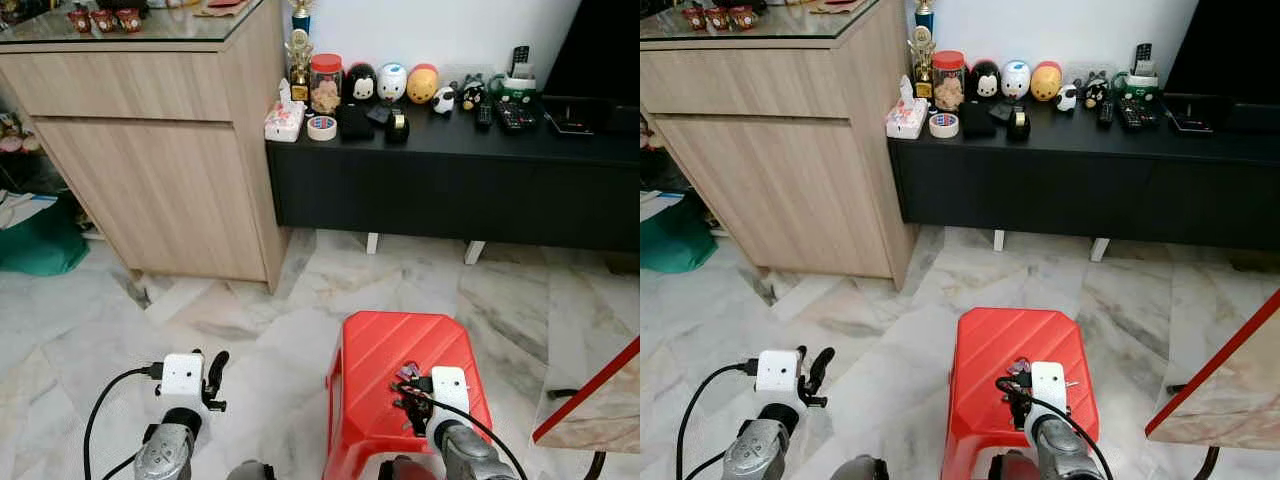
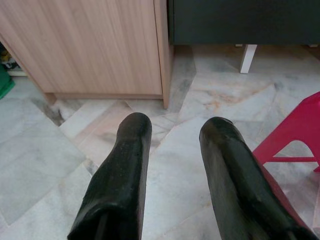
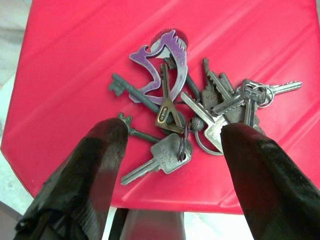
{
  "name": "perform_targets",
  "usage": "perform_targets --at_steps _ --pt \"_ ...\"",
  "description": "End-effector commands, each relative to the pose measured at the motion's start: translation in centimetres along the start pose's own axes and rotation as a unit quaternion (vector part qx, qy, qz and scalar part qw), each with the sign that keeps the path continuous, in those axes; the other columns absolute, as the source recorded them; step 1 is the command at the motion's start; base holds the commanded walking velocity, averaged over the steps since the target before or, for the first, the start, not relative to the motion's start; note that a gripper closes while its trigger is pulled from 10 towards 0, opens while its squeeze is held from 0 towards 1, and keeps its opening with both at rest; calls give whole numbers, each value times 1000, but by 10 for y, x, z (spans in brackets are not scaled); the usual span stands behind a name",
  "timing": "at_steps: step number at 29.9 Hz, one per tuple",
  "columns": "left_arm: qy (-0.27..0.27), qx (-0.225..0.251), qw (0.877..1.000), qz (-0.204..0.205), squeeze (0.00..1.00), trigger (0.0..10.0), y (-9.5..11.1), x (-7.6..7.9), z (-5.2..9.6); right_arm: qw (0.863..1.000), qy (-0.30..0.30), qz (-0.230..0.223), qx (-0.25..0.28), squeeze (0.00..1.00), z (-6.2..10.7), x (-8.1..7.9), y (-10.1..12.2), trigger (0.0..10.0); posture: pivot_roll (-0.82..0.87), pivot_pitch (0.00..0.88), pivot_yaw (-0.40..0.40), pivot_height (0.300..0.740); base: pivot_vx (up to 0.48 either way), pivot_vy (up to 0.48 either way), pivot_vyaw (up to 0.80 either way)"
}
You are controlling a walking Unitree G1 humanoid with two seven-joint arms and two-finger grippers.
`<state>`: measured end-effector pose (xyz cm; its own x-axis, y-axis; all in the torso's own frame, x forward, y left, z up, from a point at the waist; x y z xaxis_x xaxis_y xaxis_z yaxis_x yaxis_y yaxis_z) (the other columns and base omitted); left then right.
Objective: Hang keys on a hook
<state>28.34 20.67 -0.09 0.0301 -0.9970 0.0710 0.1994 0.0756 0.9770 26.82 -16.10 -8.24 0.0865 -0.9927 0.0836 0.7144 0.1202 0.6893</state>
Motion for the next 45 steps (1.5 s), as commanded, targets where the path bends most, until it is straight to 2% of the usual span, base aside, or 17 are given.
perform_targets --at_steps 1,16,22,30,31,32,33,34,37,38,39,40,41,45 --pt "-7 -1 1000 -3 0 10000 0 3 0 1000 -2 -2 6 0 -1 -1 4 10000 24 87 6 654 0 0 0" --pt "-9 13 1000 -1 0 10000 3 3 8 999 -12 -20 44 0 0 3 16 10000 33 155 11 654 0 0 0" --pt "-10 13 1000 -2 0 10000 4 3 12 998 -7 -11 61 0 0 -1 20 10000 51 187 15 654 0 0 0" --pt "-6 10 1000 -6 0 10000 5 -1 16 998 0 1 57 0 0 -6 20 10000 61 201 20 654 0 0 0" --pt "-6 10 1000 -7 0 10000 5 -1 16 998 1 0 56 0 0 -7 20 8392 61 203 21 654 0 0 0" --pt "-6 9 1000 -7 0 10000 4 -1 17 998 1 -1 57 0 0 -7 19 8392 61 203 21 654 0 0 0" --pt "-6 9 1000 -7 0 10000 4 -1 17 998 -1 1 55 0 0 -7 19 3216 63 204 22 654 0 0 0" --pt "-6 8 1000 -7 0 10000 4 -2 17 999 -2 2 53 0 0 -7 18 0 65 205 24 654 0 0 0" --pt "-5 6 1000 -8 0 10000 4 -2 18 999 -2 2 52 0 0 -7 18 0 64 205 24 654 0 0 0" --pt "-4 6 1000 -8 0 10000 4 -2 18 999 -4 0 51 0 0 -7 17 980 64 204 25 654 0 0 0" --pt "-4 6 1000 -8 0 10000 5 -2 18 999 -5 -1 51 0 0 -6 17 980 64 205 25 654 0 0 0" --pt "-4 6 1000 -9 0 10000 5 -3 18 999 -8 -2 50 0 0 -5 17 8549 65 205 26 654 0 0 0" --pt "-3 5 1000 -9 0 10000 5 -3 18 999 -9 -1 48 0 0 -5 16 10000 65 205 26 654 0 0 0" --pt "-2 2 1000 -11 0 10000 4 -4 19 999 -14 1 44 0 0 -4 14 10000 64 203 26 654 0 0 0"
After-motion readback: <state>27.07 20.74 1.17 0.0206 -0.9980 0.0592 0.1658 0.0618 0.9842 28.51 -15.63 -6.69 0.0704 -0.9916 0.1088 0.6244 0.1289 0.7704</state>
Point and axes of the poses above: a point about 5 cm out from each wrist's last joint towards the gripper, its own z axis pointing back from the gripper into the wrist, its own y axis along the axis of the wrist's last joint, x = y × z, the point moved 4 cm from there along -z, pointing out of the wrist towards the gripper, and after that the axes turned 9 degrees about z, right-handed, at the moved point
